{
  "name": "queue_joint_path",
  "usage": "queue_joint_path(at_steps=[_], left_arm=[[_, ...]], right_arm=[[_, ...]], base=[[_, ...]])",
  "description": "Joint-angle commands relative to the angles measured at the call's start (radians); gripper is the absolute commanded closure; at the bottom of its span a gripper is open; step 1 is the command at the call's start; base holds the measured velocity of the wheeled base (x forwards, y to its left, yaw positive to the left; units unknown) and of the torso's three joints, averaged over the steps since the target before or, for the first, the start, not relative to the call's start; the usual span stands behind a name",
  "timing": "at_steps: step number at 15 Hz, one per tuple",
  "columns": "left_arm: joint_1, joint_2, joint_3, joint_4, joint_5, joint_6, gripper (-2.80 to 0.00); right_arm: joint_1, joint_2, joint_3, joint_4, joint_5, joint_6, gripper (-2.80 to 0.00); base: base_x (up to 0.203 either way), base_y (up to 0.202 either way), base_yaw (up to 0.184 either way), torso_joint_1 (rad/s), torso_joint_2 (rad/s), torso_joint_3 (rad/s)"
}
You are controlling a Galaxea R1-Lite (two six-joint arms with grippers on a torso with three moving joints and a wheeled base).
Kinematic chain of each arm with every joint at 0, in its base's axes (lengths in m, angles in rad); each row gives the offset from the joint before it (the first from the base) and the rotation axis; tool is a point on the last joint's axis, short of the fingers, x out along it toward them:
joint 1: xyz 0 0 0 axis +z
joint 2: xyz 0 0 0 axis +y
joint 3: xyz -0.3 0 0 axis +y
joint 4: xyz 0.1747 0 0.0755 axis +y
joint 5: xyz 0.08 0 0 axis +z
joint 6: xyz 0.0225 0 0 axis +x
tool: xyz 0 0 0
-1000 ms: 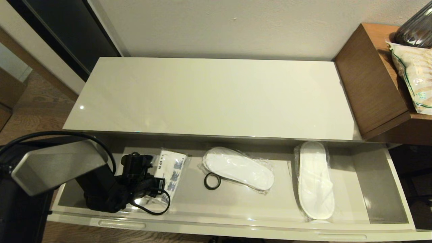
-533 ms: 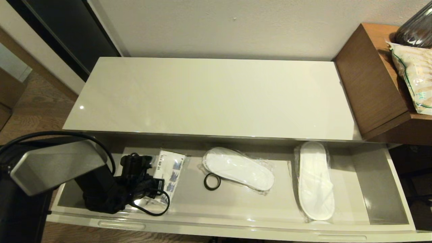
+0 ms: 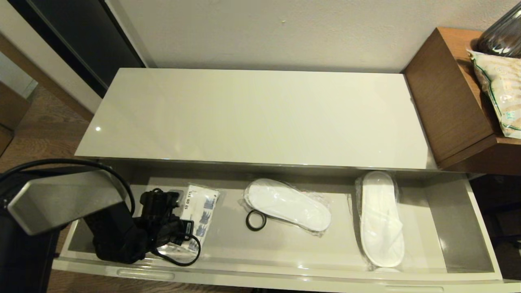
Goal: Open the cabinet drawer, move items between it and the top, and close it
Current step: Take out the tissue from the drawer
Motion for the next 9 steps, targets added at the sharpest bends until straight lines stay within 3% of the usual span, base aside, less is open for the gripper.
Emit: queue_joint_path(at_steps=[1,6,9], left_arm=[[0.000,-0.059,0.028,-0.007,-0.004,-0.001,0.00],[0.001,-0.325,0.138,0.012,-0.002,0.001,0.00],[0.001,-0.544,0.160,0.139,0.011,0.000,0.00]], right_arm=[[0.000,-0.002,0.000,-0.001,0.000,-0.001,0.00],[0.000,-0.002,0.000,-0.001,0.000,-0.001,0.00],[0.000,-0.002,0.000,-0.001,0.000,-0.001,0.00]], base=[[0.000,0.000,0.000,0.000,0.00,0.000],[0.000,0.000,0.000,0.000,0.00,0.000],[0.000,0.000,0.000,0.000,0.00,0.000]])
